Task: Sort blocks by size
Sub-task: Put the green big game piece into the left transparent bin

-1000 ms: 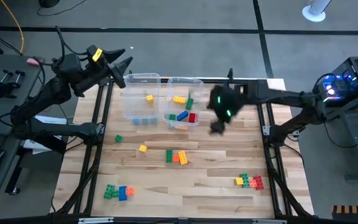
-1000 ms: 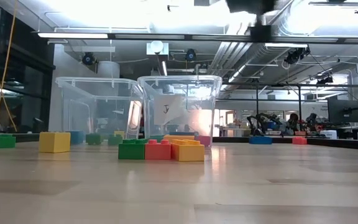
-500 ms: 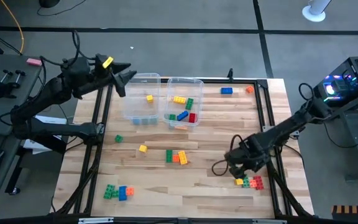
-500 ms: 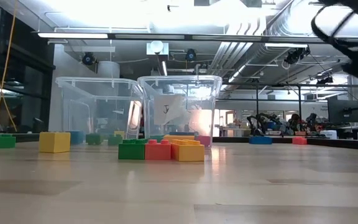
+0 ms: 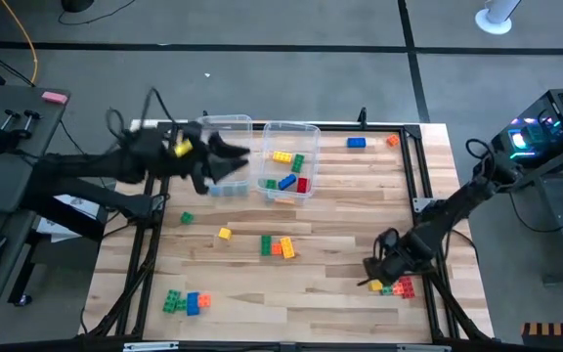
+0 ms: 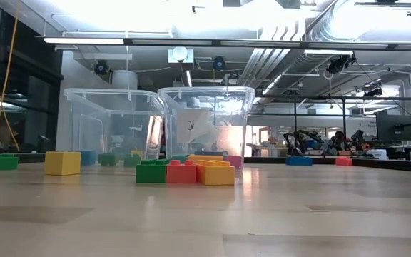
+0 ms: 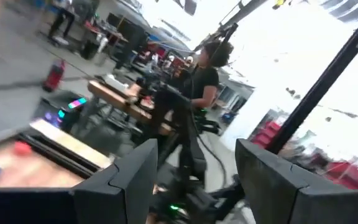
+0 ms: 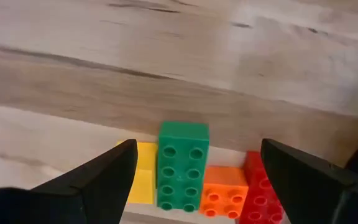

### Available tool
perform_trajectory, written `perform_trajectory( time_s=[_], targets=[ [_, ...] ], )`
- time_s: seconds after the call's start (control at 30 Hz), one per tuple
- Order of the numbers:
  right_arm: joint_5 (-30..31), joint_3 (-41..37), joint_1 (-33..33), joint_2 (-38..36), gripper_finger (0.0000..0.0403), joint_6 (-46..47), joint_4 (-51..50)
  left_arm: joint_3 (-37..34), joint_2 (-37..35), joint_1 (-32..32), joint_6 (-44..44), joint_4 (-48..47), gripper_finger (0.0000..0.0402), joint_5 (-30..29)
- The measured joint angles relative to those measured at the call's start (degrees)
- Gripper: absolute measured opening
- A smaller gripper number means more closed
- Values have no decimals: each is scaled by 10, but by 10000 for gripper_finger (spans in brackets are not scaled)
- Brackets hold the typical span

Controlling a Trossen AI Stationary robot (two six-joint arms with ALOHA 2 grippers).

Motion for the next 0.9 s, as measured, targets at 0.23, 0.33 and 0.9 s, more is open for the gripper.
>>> perform_trajectory(
  time_s=[0.23, 0.33, 0.9],
  targets=[
    [51, 0, 42, 1, 336, 95, -4, -6, 52, -86, -24, 55, 202, -80],
    [52, 0, 44, 8, 336, 94, 6, -6, 59, -101, -24, 70, 202, -87],
    [1, 15, 34, 96, 336, 98, 86, -5, 17, -207, 42, 66, 202, -87]
  ],
)
